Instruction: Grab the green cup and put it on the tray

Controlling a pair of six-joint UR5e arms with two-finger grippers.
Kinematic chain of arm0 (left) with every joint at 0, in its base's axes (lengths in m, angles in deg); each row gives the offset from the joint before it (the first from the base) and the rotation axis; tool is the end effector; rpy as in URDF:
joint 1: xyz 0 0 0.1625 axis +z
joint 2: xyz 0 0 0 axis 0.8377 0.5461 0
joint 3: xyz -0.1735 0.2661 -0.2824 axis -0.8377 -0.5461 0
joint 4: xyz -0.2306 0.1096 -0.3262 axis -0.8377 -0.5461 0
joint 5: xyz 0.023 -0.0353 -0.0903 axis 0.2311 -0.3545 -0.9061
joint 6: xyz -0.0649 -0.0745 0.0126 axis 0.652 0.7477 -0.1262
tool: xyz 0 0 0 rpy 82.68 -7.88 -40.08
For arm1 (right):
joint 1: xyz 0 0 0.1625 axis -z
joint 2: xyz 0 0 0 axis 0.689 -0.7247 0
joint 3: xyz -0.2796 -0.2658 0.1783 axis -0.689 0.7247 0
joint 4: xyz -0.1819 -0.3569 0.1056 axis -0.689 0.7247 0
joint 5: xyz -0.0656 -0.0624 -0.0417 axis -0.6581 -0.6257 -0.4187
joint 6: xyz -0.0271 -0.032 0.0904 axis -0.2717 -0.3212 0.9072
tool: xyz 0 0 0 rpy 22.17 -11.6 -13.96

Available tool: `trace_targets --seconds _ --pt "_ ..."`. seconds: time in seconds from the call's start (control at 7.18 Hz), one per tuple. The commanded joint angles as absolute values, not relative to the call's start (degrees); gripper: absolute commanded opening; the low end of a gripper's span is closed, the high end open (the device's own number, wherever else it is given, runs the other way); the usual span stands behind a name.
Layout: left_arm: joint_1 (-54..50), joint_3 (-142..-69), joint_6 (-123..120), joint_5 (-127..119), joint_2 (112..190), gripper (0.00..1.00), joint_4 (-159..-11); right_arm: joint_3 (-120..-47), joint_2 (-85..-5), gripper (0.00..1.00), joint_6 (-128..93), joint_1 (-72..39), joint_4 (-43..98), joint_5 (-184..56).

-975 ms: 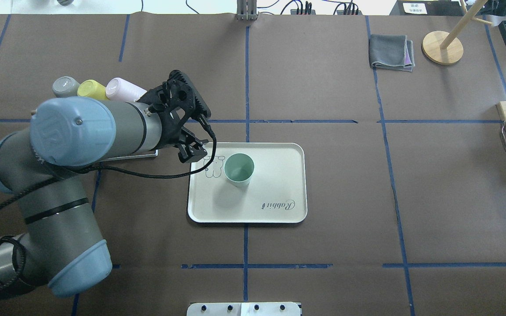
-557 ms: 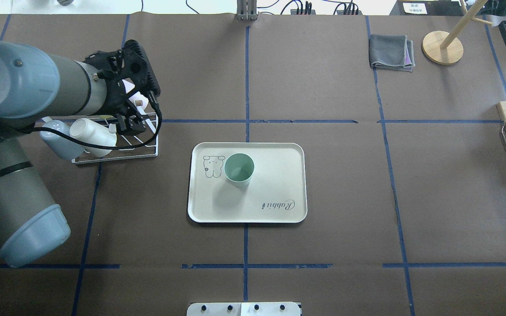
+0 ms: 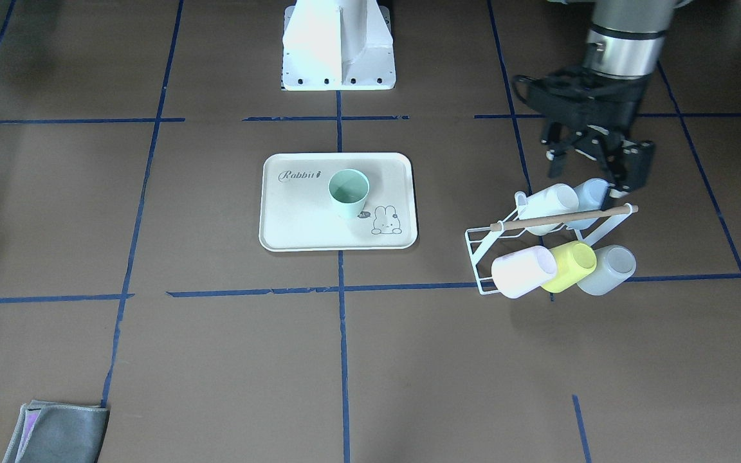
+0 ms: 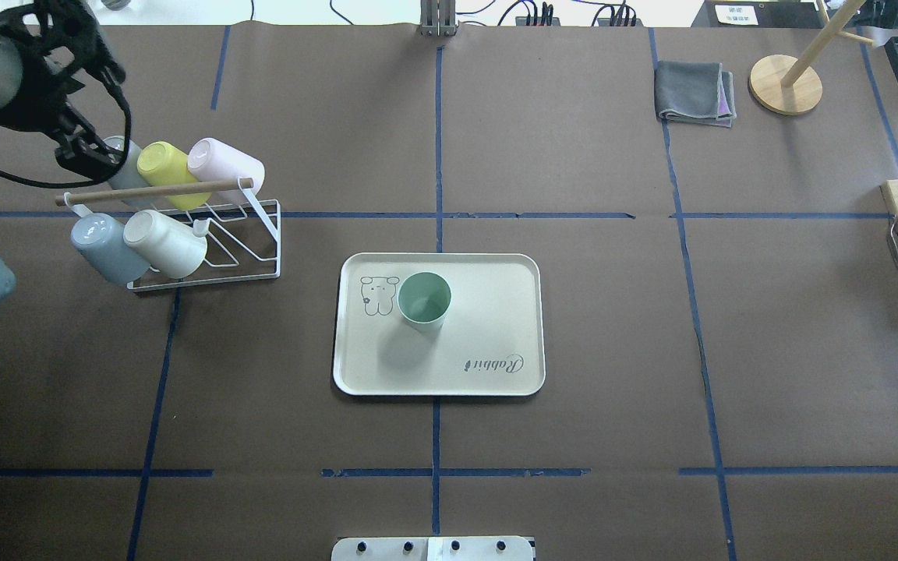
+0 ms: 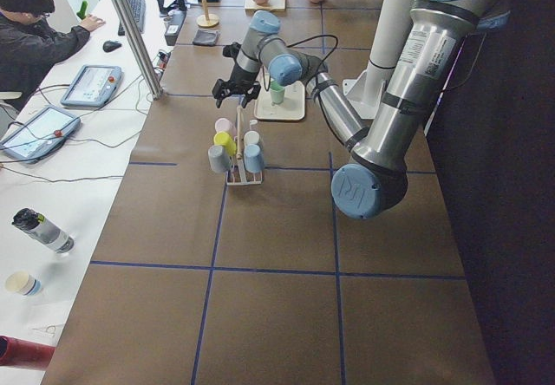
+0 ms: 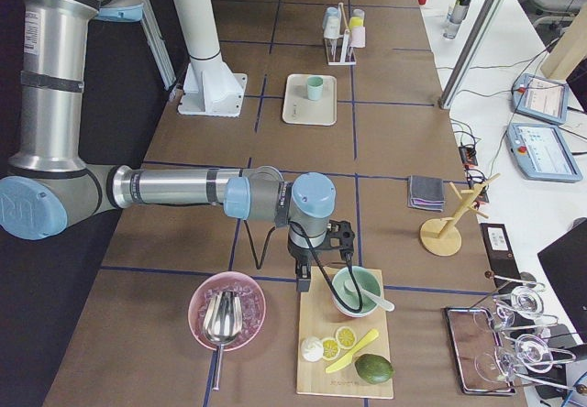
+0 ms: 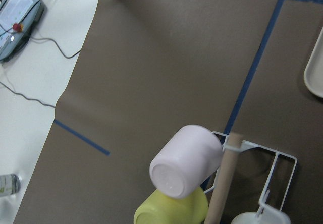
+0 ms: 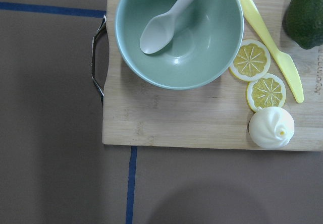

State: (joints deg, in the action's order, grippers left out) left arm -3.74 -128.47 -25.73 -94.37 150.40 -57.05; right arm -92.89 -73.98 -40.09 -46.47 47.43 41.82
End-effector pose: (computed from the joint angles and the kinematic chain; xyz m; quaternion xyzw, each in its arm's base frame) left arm 0.1912 -0.5365 0.3042 0.3077 0.2327 0.3693 0.8454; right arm 0.0705 -0.4210 0.6436 -0.0136 -0.3365 -0.0372 0.9408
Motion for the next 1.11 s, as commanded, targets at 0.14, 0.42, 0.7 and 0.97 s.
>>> trace_targets --seconds 0.14,0.42,0.7,0.97 --pt "-23.5 -113.4 -26.2 -111.6 145.2 1.0 -57.1 -92.8 -74.0 1.0 -40.1 -46.4 47.4 41.8" --pt "-32.3 -101.4 -26.0 -120.5 144.3 1.0 -57.2 -92.9 -74.0 1.0 -40.1 -46.5 47.3 42.0" --pt "-34.0 -100.2 -25.6 -120.0 139.3 1.0 -57.3 -93.1 -74.0 1.0 -40.2 -46.4 47.3 42.0" --pt "-34.1 -100.4 -24.3 -119.7 137.0 1.0 -57.6 -93.1 -74.0 1.0 -40.2 -46.4 47.3 42.5"
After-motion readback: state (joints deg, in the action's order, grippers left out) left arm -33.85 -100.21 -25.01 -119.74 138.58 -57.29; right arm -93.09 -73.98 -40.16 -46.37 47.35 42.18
